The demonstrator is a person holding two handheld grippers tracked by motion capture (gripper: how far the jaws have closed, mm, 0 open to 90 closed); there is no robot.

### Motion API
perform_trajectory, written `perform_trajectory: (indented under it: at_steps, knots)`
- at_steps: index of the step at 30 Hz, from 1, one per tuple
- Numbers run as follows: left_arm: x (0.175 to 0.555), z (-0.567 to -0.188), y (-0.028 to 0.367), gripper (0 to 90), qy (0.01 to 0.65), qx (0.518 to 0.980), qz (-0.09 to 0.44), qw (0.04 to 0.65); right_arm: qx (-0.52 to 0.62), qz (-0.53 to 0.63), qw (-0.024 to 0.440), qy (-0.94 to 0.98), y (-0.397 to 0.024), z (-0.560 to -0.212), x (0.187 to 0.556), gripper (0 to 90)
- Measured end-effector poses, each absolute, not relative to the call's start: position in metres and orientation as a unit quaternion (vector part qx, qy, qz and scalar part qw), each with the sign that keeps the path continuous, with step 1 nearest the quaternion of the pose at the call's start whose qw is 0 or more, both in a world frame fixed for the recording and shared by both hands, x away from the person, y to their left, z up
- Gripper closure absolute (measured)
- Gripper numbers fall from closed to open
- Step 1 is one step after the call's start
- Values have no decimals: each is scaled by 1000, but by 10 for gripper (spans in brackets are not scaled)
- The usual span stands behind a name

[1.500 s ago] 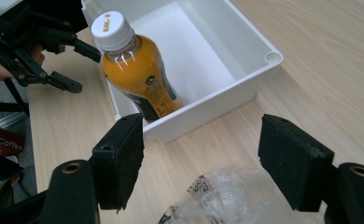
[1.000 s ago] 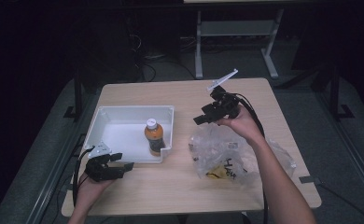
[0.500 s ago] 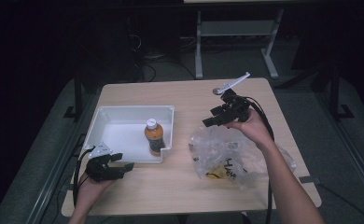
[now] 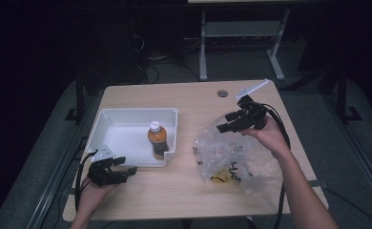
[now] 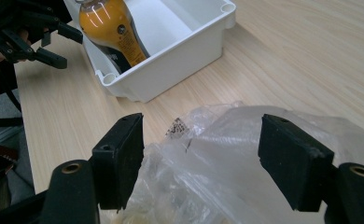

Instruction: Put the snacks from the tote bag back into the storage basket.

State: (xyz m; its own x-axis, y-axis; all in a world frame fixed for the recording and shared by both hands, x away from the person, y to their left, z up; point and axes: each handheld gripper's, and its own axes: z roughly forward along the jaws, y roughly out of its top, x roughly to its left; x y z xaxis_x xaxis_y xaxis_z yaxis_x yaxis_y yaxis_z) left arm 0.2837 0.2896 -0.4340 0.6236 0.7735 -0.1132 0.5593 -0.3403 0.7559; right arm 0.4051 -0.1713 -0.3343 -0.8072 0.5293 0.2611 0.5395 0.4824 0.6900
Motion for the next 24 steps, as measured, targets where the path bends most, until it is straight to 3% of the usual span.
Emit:
perform_trajectory:
  at_steps: [24]
  knots:
    - [283, -434, 289, 322, 414, 806, 135, 400, -339, -411, -1, -847, -219, -349, 387, 305]
